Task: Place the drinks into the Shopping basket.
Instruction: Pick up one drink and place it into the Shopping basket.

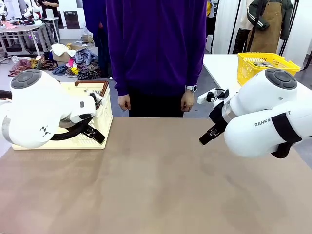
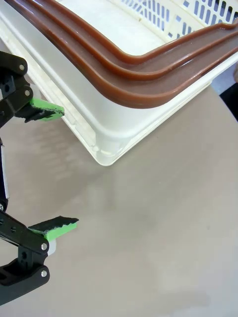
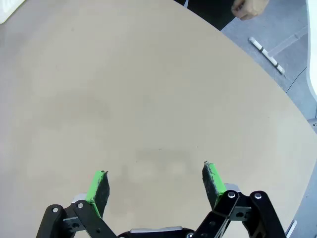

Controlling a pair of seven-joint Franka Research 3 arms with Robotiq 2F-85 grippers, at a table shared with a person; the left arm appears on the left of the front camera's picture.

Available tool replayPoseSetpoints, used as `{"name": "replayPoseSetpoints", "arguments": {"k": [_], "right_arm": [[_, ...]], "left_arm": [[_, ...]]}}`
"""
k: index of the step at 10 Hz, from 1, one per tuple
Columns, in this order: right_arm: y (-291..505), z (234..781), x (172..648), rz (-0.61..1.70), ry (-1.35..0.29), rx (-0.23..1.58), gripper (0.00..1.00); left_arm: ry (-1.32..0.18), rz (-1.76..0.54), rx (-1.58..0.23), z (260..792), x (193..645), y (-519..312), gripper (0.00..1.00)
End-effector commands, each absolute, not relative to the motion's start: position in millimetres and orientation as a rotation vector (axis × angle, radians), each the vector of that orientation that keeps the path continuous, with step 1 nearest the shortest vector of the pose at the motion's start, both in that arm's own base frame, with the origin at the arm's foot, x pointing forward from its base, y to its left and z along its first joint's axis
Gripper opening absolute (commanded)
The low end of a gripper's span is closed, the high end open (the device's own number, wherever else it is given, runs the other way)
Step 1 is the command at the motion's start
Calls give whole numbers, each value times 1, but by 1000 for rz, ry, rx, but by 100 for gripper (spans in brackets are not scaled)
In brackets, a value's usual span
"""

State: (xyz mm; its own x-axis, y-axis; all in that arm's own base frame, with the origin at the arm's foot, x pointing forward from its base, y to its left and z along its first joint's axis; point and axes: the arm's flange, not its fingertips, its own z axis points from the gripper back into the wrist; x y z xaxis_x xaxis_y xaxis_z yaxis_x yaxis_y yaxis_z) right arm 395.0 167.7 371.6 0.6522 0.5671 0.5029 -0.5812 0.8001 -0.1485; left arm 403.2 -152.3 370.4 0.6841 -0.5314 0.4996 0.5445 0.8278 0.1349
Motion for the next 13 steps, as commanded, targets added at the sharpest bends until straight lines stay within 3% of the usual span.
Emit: {"name": "replayPoseSetpoints", "arguments": {"k": [1,12,13], "right_arm": [[168,372,395,651,-562,27,100],[168,372,395,652,-562,27,100],[161,380,386,654,-370,187,100]], "left_arm": [[-552,-603,-25,370,403,-152,100],[-552,-603,-25,370,403,-152,100],[-451,-603,-102,382,395,-155,100]]}}
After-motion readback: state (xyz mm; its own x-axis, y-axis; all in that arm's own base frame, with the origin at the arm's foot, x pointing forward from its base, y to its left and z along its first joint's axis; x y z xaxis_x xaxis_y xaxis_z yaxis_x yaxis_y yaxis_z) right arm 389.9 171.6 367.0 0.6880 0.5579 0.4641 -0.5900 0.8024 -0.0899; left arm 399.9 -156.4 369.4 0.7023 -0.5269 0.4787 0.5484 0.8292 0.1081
